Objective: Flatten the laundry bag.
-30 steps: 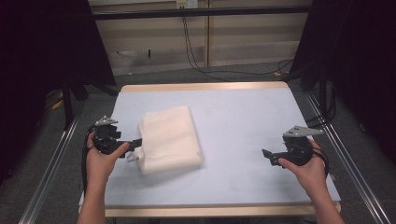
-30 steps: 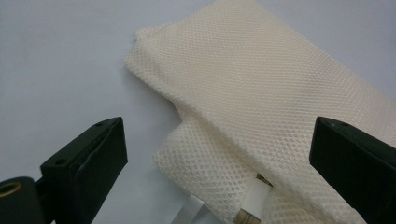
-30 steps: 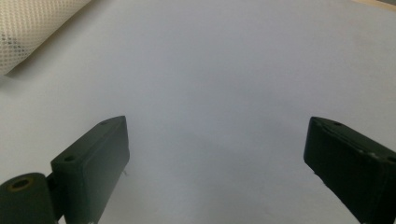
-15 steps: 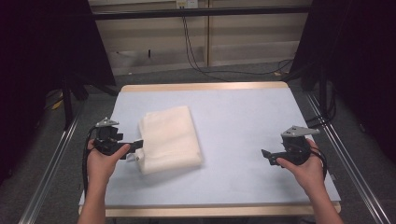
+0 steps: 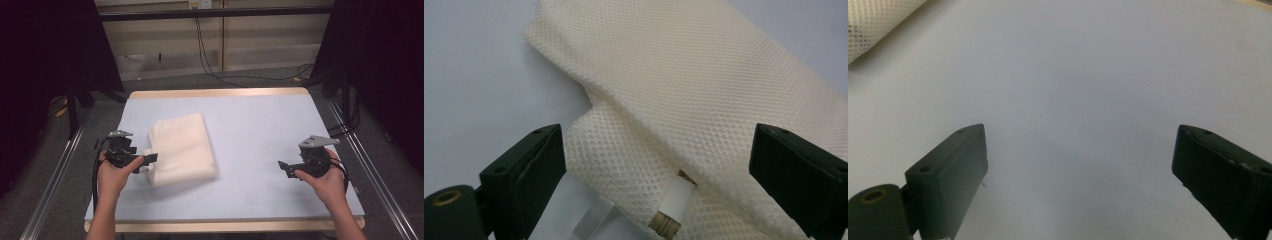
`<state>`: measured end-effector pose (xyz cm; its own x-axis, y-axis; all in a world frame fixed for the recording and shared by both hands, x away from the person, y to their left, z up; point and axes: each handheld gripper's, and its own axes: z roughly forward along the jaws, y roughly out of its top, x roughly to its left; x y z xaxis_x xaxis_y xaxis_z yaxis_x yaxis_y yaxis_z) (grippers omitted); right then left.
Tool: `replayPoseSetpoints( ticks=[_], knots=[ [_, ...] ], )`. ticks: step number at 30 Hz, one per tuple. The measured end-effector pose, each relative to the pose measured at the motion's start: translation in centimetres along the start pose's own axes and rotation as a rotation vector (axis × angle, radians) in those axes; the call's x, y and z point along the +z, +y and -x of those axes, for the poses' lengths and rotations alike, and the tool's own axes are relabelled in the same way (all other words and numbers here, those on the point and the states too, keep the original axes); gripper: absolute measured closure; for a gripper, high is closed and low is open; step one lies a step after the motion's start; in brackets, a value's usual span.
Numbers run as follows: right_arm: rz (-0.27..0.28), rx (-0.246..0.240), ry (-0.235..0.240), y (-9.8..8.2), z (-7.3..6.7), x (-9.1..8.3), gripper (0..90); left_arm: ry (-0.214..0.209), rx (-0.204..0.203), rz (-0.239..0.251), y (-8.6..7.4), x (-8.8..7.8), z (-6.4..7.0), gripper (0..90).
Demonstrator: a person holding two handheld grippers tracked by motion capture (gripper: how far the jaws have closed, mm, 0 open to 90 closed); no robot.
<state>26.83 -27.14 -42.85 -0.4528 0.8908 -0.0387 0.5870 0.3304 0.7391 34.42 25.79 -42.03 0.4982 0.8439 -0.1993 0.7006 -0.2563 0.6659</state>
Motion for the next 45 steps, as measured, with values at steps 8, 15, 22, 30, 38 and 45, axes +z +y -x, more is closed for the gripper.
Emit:
replayPoseSetpoints(
  ticks=[8,15,22,30,38,45],
  knots=[
    [0.005,-0.001,0.001,0.0,0.1,0.1,7.4,0.024,-0.026,-0.009,-1.0,1.8,-0.4,8.8],
    [0.003,-0.003,-0.001,0.0,0.0,0.0,7.6,0.005,-0.070,-0.017,-1.5,2.7,-0.5,9.8],
    [0.004,-0.008,0.004,0.0,0.0,0.1,7.6,-0.068,-0.115,-0.055,-2.0,3.0,-1.0,25.8],
    [0.003,-0.009,-0.001,-0.1,-0.1,0.1,8.1,-0.104,-0.122,-0.055,-2.1,2.9,-0.7,42.6],
    [0.003,-0.007,0.000,-0.1,-0.1,0.1,8.1,-0.094,-0.099,-0.076,-1.6,2.4,-0.4,64.7],
    [0.007,-0.011,0.004,-0.1,-0.1,0.2,8.1,-0.112,-0.084,-0.086,-1.0,1.8,-0.3,79.7]
  ],
)
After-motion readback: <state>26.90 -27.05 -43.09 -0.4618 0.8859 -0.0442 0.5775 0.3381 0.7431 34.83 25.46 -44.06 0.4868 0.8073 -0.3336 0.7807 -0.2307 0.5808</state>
